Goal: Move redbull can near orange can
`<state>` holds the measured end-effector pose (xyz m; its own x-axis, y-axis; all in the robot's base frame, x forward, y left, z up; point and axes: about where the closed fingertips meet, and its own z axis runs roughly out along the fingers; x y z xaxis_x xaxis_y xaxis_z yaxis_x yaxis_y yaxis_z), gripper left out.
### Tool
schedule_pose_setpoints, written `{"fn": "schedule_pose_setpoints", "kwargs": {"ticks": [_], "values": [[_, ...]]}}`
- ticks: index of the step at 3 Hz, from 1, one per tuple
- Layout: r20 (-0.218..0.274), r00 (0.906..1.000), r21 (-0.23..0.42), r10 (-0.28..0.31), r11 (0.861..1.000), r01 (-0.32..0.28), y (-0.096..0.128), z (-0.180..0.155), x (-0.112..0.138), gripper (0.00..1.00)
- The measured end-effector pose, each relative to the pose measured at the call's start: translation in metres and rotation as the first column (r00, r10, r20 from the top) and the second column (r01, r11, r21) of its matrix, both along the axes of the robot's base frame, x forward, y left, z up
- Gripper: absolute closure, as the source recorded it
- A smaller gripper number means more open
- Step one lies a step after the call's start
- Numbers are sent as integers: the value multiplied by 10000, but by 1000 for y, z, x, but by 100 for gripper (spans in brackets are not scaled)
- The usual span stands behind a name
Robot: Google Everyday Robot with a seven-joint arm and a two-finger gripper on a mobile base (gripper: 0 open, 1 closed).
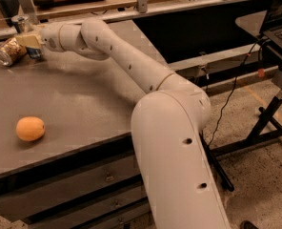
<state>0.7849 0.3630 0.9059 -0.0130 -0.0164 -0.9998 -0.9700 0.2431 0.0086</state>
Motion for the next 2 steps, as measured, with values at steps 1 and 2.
{"fn": "schedule_pose_setpoints", "kwargs": {"ticks": [1,2], "values": [[-44,10000,-93,-59,9999,58,7,-9,4,85],[-134,9998,-152,-151,9998,149,14,-18,5,56]]}}
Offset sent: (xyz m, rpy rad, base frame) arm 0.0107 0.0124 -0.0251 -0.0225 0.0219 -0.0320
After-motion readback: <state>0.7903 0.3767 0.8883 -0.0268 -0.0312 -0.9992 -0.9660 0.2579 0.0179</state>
